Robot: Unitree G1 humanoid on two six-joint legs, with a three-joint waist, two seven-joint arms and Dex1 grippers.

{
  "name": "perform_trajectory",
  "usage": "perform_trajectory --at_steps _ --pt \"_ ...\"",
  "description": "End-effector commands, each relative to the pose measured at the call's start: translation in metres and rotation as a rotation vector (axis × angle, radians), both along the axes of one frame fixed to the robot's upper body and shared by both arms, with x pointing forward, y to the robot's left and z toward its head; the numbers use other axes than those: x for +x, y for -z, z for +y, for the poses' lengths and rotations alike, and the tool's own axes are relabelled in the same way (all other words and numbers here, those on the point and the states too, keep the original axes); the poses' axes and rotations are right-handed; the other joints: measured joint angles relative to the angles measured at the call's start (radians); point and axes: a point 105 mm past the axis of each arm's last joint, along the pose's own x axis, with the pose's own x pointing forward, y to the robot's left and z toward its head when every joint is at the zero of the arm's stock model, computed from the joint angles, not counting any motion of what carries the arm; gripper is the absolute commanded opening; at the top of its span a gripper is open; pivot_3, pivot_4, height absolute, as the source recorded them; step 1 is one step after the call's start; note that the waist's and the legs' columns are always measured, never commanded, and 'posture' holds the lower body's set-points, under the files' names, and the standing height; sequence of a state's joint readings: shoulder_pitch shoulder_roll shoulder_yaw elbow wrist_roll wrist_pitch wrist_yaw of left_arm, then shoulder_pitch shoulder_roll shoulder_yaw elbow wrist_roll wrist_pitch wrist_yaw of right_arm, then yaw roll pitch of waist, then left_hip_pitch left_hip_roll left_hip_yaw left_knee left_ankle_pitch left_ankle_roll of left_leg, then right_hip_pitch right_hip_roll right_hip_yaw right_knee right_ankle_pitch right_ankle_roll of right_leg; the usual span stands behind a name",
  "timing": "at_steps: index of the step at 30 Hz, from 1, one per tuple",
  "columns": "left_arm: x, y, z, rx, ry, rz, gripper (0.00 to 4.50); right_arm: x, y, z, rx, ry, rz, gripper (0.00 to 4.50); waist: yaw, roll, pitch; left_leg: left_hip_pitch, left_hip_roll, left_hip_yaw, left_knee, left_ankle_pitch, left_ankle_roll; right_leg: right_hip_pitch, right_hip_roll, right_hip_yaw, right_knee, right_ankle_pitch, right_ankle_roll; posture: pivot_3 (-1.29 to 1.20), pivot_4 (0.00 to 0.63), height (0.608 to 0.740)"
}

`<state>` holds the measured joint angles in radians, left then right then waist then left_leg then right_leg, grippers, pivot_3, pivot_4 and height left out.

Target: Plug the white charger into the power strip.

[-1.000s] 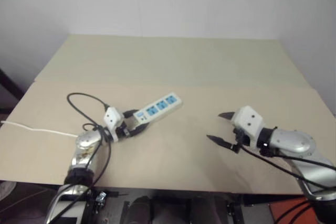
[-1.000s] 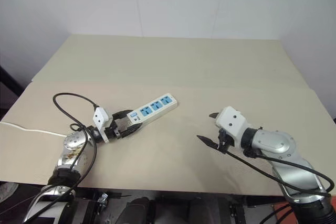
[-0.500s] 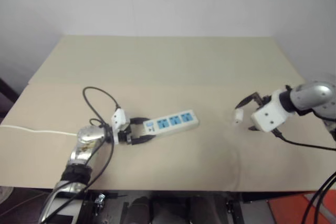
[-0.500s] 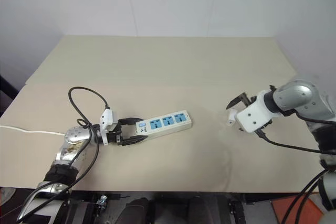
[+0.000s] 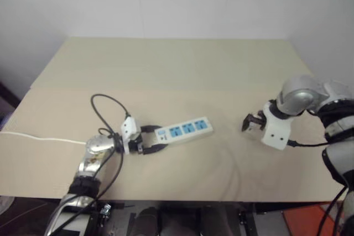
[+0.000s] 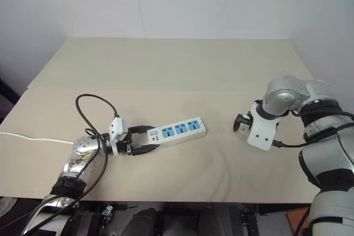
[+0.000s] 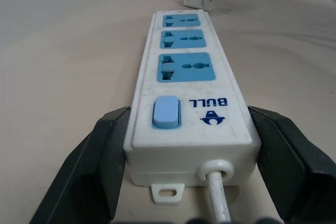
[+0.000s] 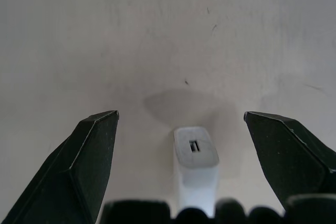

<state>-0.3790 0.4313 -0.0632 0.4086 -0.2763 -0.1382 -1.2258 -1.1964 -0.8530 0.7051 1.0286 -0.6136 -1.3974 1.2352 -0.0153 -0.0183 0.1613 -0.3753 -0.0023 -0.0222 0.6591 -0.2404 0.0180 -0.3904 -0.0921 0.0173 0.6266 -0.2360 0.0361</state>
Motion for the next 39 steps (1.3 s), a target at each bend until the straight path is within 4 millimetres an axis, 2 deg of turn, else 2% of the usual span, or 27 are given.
perform_trajectory --at_steps 1,12,26,30,37,39 --pt "-0.005 0.007 -0.004 0.022 0.024 0.022 3.23 0.007 -0.007 0.001 -0.004 -0.010 -0.043 4.50 0.000 0.000 0.000 0.000 0.000 0.000 0.000 0.000 0.000 0.000 0.000 0.000 0.000 0.000 0.000 0.00 0.150 0.740" --pt "-0.012 0.011 -0.010 0.024 0.050 0.036 3.23 0.020 0.002 0.003 -0.005 -0.005 -0.096 4.50 -0.002 0.001 0.000 0.000 -0.001 0.000 0.000 0.000 0.000 -0.002 0.000 0.001 0.001 0.000 0.000 0.00 0.150 0.740" --pt "-0.015 0.012 -0.013 0.015 0.041 0.034 3.23 0.028 0.001 0.003 -0.029 -0.043 -0.134 4.50 -0.003 0.002 0.000 0.001 -0.001 0.001 0.000 0.000 0.000 -0.002 0.000 0.001 0.002 0.000 -0.001 0.00 0.150 0.740" --pt "-0.015 0.012 -0.012 0.017 0.035 0.029 3.23 0.029 -0.001 0.006 -0.033 -0.061 -0.133 3.67 -0.003 0.002 0.000 0.001 -0.001 0.001 0.000 0.000 0.000 -0.002 0.000 0.001 0.002 0.000 -0.001 0.00 0.150 0.740" --pt "-0.015 0.012 -0.012 0.014 0.032 0.038 3.23 0.031 -0.003 0.009 -0.032 -0.077 -0.142 1.19 -0.004 0.004 0.000 0.001 -0.001 0.001 0.000 0.000 0.000 -0.002 0.001 0.001 0.003 0.000 -0.001 0.00 0.150 0.740" --pt "-0.015 0.012 -0.012 0.014 0.035 0.037 3.23 0.030 -0.004 0.008 -0.032 -0.080 -0.142 1.12 -0.003 0.004 0.000 0.001 -0.001 0.001 0.000 0.000 0.000 -0.002 0.001 0.001 0.003 0.000 -0.001 0.00 0.150 0.740"
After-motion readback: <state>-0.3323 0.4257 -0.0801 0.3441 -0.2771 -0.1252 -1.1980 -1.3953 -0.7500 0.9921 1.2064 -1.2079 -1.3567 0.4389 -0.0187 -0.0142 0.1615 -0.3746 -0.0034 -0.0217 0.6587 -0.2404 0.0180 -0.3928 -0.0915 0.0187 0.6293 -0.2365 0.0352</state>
